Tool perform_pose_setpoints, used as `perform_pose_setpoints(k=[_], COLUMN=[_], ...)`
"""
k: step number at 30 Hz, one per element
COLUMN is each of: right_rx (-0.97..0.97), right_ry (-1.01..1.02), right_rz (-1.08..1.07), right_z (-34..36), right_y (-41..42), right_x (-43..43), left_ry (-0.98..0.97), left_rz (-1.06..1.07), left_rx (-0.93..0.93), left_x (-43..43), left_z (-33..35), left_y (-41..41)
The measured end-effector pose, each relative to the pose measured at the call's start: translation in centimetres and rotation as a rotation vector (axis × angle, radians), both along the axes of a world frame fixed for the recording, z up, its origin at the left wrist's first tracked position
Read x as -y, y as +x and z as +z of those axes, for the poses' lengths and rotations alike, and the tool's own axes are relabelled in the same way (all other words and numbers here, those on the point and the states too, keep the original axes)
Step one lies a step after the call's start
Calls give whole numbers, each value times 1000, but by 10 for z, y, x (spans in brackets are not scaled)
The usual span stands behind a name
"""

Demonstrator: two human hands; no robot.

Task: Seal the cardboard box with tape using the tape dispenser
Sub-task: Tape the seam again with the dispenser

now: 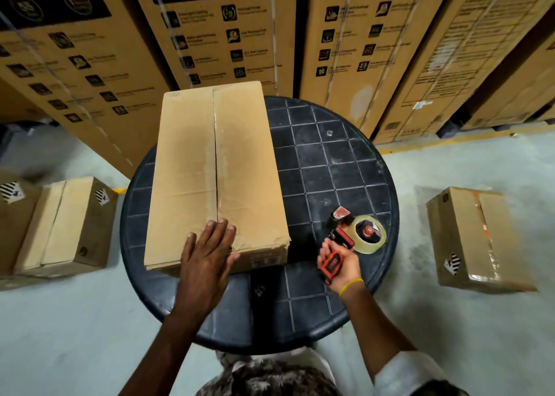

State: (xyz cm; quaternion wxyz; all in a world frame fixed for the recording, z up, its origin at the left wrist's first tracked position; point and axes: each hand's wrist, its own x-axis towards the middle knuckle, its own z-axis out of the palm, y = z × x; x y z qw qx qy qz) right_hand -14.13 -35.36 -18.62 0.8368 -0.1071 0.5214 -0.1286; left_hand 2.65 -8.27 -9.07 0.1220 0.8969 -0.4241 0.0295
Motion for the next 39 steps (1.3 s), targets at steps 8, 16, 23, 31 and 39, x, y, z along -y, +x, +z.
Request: perform_pose_setpoints(k=[8,16,23,31,39], right_rx=[192,177,5,87,173], right_ry=[-86,-598,-1049,-1210,-1312], right_rz=[90,497,596,783,808], right_z=[46,135,172,188,177], right_y=[1,-6,14,42,55], right_x=[8,-11,-49,-100,-117], left_ry=[-37,-48,-779,-1080,-1317], left_rz=[0,-5,331,452,652], left_rx=[0,-58,-1018,-1796,-1887], left_x=[1,1,9,-5,-32], left_z=[1,8,78,129,113], left_y=[-1,-5,-9,-10,-11])
